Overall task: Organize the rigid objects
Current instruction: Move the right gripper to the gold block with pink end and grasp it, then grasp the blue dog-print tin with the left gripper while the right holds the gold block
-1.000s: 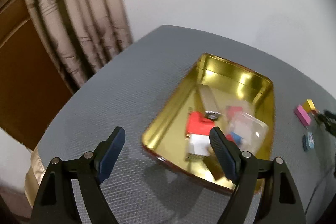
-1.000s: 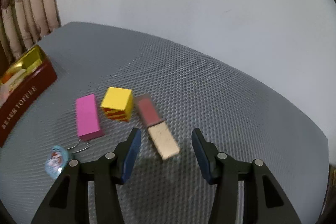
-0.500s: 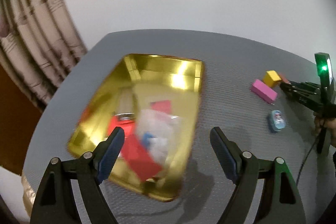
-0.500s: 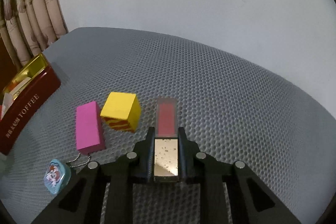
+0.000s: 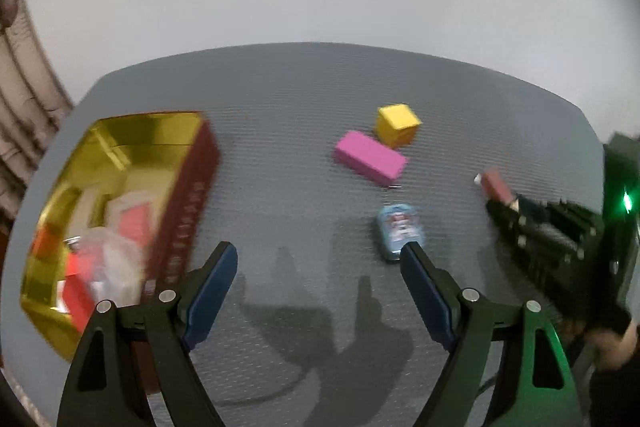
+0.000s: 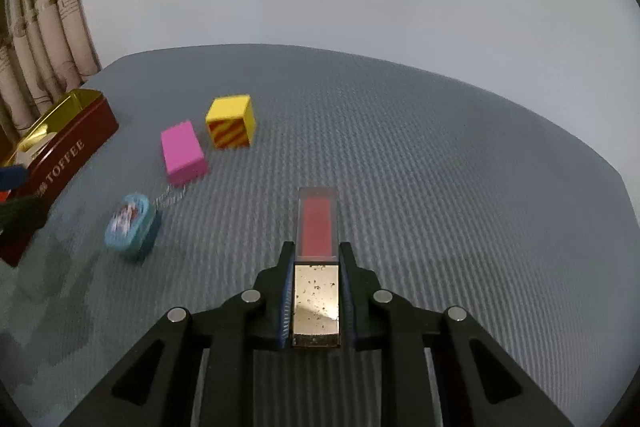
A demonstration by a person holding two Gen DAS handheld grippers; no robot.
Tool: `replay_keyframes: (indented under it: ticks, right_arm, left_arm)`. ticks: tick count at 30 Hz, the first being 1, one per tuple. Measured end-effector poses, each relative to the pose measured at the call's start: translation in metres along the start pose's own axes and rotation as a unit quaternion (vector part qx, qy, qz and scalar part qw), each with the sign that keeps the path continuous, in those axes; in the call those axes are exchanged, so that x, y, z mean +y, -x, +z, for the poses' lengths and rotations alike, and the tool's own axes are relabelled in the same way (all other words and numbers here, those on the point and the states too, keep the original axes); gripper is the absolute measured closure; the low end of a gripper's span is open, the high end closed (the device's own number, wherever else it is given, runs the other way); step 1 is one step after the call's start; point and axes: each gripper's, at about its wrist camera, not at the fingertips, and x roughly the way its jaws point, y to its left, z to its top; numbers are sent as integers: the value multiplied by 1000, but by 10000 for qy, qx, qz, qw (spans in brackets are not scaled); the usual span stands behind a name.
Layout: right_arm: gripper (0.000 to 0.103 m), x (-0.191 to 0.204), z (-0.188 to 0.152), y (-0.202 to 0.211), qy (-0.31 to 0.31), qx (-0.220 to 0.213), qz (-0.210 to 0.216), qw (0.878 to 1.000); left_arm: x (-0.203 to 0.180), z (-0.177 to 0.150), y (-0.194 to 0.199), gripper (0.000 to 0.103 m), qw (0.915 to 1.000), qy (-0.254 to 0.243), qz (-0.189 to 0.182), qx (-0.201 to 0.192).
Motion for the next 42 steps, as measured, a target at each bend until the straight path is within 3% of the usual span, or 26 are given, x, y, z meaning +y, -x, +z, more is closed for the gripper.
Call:
replay_keyframes:
  ticks: [7,12,14,17,21,23,25,42]
  right_arm:
    - [82,2,-23,15,-277,-39,-139,9995]
    - [82,1,-21,10,-292,-31,-137,9995]
    - [82,-5,-22,12,-307,-34,-121,9994]
    - [82,-9,-22,13,-323,-36,-104,9994]
    - [82,-12,-24,15,-324,-38,-103,9994]
    - [82,-12,-24,14,-338,-39,-88,9994]
    - [82,-11,-24,13,-351,-39,-77,9993]
    - [82,-14,-27,13,-318,-32,-119,9994]
  left_arm:
    - [-33,12,-25,22,9996,-36,-197,210]
    - [-40,15,-46,25,9991,33,-27,410]
    - [-42,15,-52,38,9990,69,68,442]
    - [-42,15,-62,47,9980,218,51,595]
    - [-45,13,-67,53,9980,207,132,584]
    - [-47,14,-66,67,9982,175,71,574]
    - [-48,14,-65,75,9982,191,20,563]
    - [-44,10,-28,76,9983,-66,-302,488]
